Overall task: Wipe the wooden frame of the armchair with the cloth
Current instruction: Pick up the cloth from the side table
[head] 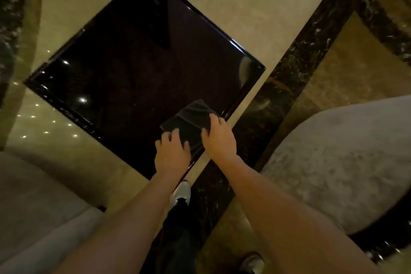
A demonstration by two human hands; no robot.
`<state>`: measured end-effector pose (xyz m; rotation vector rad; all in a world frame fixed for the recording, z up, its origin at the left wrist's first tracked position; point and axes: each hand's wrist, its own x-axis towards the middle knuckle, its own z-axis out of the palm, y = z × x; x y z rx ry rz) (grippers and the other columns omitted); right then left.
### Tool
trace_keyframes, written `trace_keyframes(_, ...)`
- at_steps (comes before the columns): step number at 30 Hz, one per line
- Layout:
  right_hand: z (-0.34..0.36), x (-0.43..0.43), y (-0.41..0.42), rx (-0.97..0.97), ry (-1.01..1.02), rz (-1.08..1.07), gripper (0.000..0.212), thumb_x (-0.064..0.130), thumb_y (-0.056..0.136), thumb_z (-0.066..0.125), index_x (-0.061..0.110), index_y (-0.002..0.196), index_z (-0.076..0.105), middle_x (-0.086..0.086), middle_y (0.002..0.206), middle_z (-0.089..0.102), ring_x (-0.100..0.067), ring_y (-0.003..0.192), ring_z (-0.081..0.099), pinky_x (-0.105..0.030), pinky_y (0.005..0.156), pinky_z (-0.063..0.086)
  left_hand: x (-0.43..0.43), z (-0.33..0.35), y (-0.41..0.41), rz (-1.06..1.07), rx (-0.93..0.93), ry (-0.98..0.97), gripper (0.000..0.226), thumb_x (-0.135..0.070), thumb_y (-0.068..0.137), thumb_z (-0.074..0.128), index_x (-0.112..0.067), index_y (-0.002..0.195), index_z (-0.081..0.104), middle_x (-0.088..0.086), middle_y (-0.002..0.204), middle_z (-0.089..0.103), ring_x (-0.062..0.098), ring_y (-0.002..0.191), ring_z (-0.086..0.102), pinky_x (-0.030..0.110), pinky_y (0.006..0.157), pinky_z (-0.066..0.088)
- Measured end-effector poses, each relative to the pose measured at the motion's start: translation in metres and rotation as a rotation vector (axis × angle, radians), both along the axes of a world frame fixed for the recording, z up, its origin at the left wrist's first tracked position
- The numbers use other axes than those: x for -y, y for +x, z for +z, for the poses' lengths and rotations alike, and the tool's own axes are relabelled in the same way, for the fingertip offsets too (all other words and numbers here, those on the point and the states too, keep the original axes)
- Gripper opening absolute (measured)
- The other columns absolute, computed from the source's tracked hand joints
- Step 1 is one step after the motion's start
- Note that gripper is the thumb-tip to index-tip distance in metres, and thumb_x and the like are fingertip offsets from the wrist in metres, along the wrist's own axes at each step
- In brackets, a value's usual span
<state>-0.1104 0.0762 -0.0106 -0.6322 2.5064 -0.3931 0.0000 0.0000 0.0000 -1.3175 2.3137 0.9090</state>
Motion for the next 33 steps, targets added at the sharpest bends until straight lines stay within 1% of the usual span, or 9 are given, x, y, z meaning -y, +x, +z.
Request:
trace_keyframes(5, -0.07, 0.026, -0.027, -0.009, 0.107, 0.072, 0.086, 0.048, 0.094, 0.063, 0.017, 0.158, 0.015, -0.013, 0.161, 0.033, -0.036, 0.147, 0.029, -0.054, 0.118, 0.028, 0.024, -0.066, -0.027, 0.354, 0.009, 0.048, 0.08, -0.044, 0.092, 0.064, -0.013, 0.154, 0.023, 0.018, 0.154, 0.025, 0.043, 0.134, 0.031, 0.047, 0.102, 0.041)
trace_keyframes(10, -0.08, 0.016, -0.03, 0.458, 0.009, -0.221, 0.032, 0.02, 0.088, 0.073, 0.024, 0.113, 0.053, 0.0, 0.107, 0.063, -0.017, 0.09, 0.063, -0.035, 0.077, 0.058, 0.026, -0.083, -0.027, 0.272, 0.009, 0.097, 0.027, -0.027, 0.083, 0.074, -0.01, 0.102, 0.064, 0.017, 0.119, 0.054, 0.038, 0.11, 0.051, 0.043, 0.095, 0.045)
trace_keyframes(13, -0.051, -0.014, -0.015, 0.78, -0.12, -0.458, 0.023, 0.016, 0.09, 0.072, 0.033, 0.096, 0.059, -0.001, 0.103, 0.066, -0.02, 0.094, 0.065, -0.035, 0.076, 0.055, 0.017, -0.063, -0.012, 0.555, -0.194, 0.431, 0.012, -0.013, 0.084, 0.071, -0.015, 0.093, 0.065, 0.013, 0.099, 0.067, 0.033, 0.094, 0.066, 0.049, 0.085, 0.056)
trace_keyframes(17, 0.009, -0.073, 0.014, 0.916, -0.342, -0.726, 0.032, 0.008, 0.094, 0.066, 0.031, 0.115, 0.065, -0.005, 0.115, 0.069, -0.026, 0.109, 0.065, -0.049, 0.096, 0.054, -0.017, -0.019, 0.021, 0.881, -0.368, 0.896, 0.019, -0.003, 0.088, 0.068, -0.013, 0.105, 0.068, 0.014, 0.096, 0.076, 0.031, 0.085, 0.075, 0.043, 0.064, 0.062)
trace_keyframes(23, 0.107, -0.202, 0.085, 0.838, -0.518, -0.887, 0.037, 0.015, 0.096, 0.062, 0.049, 0.086, 0.069, 0.009, 0.09, 0.075, -0.012, 0.084, 0.074, -0.038, 0.072, 0.06, -0.127, 0.041, 0.042, 0.528, -0.317, 0.979, 0.027, -0.032, 0.09, 0.069, -0.02, 0.115, 0.07, 0.008, 0.108, 0.076, 0.027, 0.098, 0.073, 0.043, 0.081, 0.06)
trace_keyframes(25, 0.135, -0.261, 0.114, 0.777, -0.549, -0.884, 0.038, 0.012, 0.096, 0.062, 0.049, 0.092, 0.068, 0.009, 0.095, 0.075, -0.012, 0.089, 0.073, -0.036, 0.075, 0.061, -0.182, 0.061, 0.052, 0.356, -0.331, 0.855, 0.009, -0.038, 0.091, 0.067, -0.036, 0.098, 0.073, -0.005, 0.095, 0.078, 0.017, 0.092, 0.074, 0.032, 0.074, 0.061)
trace_keyframes(28, 0.165, -0.348, 0.151, 0.664, -0.586, -0.876, 0.033, 0.005, 0.095, 0.063, 0.036, 0.107, 0.064, 0.002, 0.108, 0.072, -0.014, 0.101, 0.069, -0.037, 0.088, 0.057, -0.261, 0.088, 0.068, 0.129, -0.443, 0.678, 0.022, -0.035, 0.093, 0.065, -0.051, 0.08, 0.072, -0.022, 0.077, 0.075, -0.002, 0.074, 0.071, 0.013, 0.057, 0.053)
trace_keyframes(31, 0.193, -0.419, 0.156, 0.527, -0.506, -0.861, 0.033, 0.007, 0.094, 0.066, 0.037, 0.106, 0.058, 0.014, 0.103, 0.065, -0.006, 0.098, 0.064, -0.012, 0.072, 0.048, -0.324, 0.112, 0.067, 0.008, -0.537, 0.594, 0.004, -0.046, 0.086, 0.067, -0.048, 0.084, 0.069, -0.019, 0.082, 0.074, -0.002, 0.076, 0.07, 0.012, 0.061, 0.051)
trace_keyframes(33, 0.203, -0.454, 0.144, 0.428, -0.451, -0.876, 0.033, 0.009, 0.094, 0.068, 0.028, 0.119, 0.056, 0.01, 0.107, 0.063, -0.018, 0.109, 0.062, -0.013, 0.073, 0.046, -0.354, 0.122, 0.054, -0.012, -0.609, 0.5, 0.006, -0.05, 0.082, 0.068, -0.044, 0.083, 0.066, -0.02, 0.082, 0.071, -0.003, 0.075, 0.067, 0.009, 0.06, 0.048)
